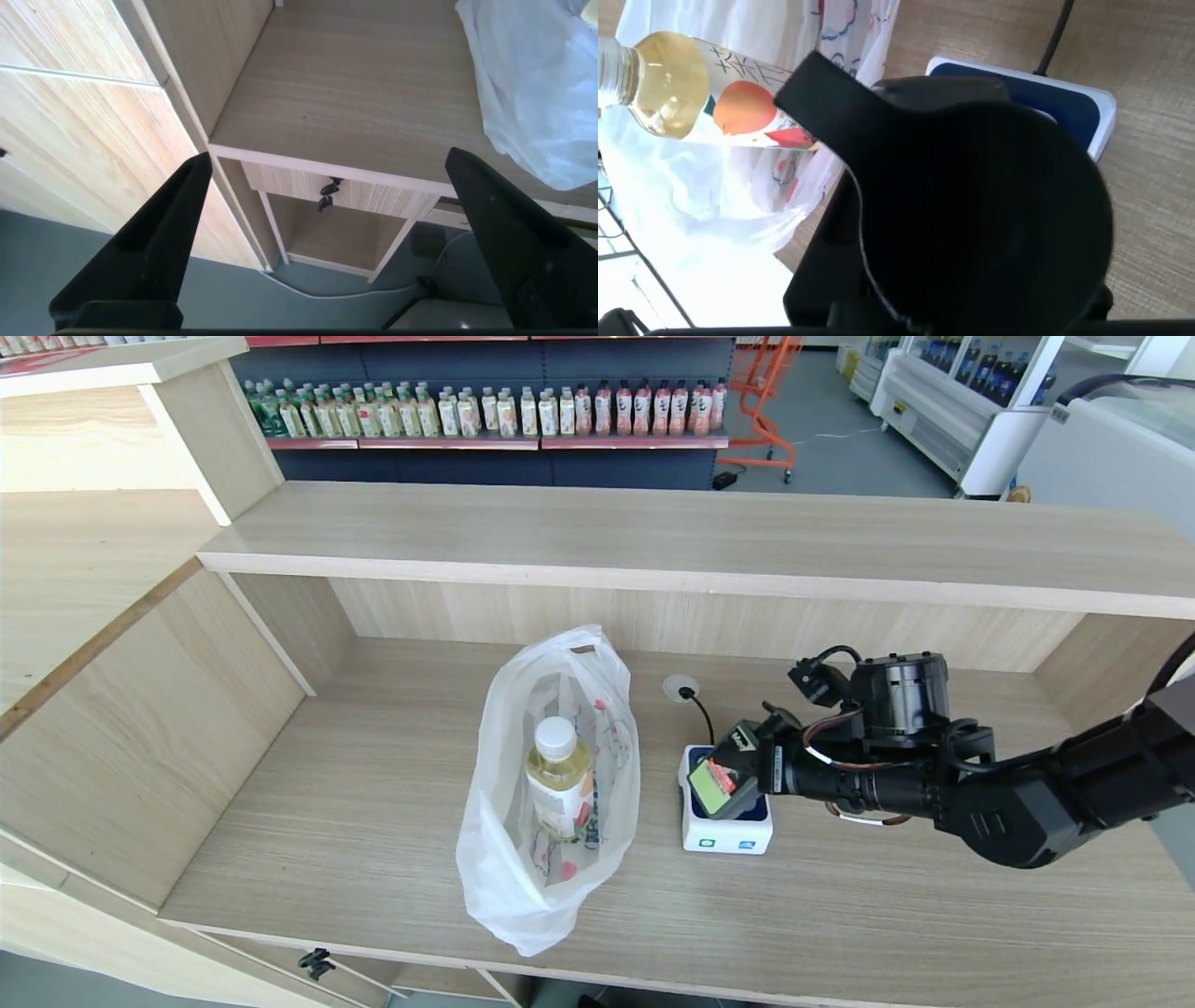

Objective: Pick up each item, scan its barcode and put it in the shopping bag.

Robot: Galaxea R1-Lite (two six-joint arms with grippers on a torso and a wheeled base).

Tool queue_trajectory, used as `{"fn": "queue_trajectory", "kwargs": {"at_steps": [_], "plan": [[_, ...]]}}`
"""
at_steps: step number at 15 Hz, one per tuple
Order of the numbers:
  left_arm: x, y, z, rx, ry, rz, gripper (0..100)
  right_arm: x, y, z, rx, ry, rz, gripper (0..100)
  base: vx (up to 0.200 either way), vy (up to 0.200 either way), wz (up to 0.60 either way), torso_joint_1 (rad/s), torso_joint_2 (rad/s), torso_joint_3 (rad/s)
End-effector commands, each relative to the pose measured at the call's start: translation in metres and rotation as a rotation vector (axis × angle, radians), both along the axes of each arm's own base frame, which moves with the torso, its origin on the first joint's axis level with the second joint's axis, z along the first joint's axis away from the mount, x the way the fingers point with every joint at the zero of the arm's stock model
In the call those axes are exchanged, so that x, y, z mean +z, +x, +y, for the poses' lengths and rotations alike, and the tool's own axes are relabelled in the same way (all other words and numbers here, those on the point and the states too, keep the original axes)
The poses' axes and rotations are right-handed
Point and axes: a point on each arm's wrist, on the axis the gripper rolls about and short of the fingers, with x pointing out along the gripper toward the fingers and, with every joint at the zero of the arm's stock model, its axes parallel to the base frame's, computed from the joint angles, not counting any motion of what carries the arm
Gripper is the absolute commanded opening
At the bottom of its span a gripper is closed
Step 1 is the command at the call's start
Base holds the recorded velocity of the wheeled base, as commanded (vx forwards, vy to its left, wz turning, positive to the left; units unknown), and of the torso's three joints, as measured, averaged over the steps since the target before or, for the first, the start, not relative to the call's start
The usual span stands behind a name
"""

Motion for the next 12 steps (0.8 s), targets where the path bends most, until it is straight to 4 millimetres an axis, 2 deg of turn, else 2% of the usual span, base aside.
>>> {"fn": "queue_trajectory", "kwargs": {"at_steps": [1,3,6,7,9,12], "plan": [[0.000,0.000,0.000,0.000,0.000,0.001,100,-0.003,0.003,0.001,-0.001,-0.004,0.007,0,0.000,0.000,0.00,0.000,0.00,0.000],[0.000,0.000,0.000,0.000,0.000,0.000,100,0.022,-0.001,0.000,-0.008,0.046,-0.042,0,0.000,0.000,0.00,0.000,0.00,0.000],[0.000,0.000,0.000,0.000,0.000,0.000,100,0.068,-0.025,-0.008,-0.006,0.092,-0.150,0,0.000,0.000,0.00,0.000,0.00,0.000],[0.000,0.000,0.000,0.000,0.000,0.000,100,0.086,-0.041,-0.014,0.004,0.074,-0.201,0,0.000,0.000,0.00,0.000,0.00,0.000],[0.000,0.000,0.000,0.000,0.000,0.001,100,0.091,-0.066,-0.026,0.001,-0.012,-0.260,0,0.000,0.000,0.00,0.000,0.00,0.000],[0.000,0.000,0.000,0.000,0.003,0.000,100,0.089,-0.102,-0.036,-0.025,-0.030,-0.266,0,0.000,0.000,0.00,0.000,0.00,0.000]]}}
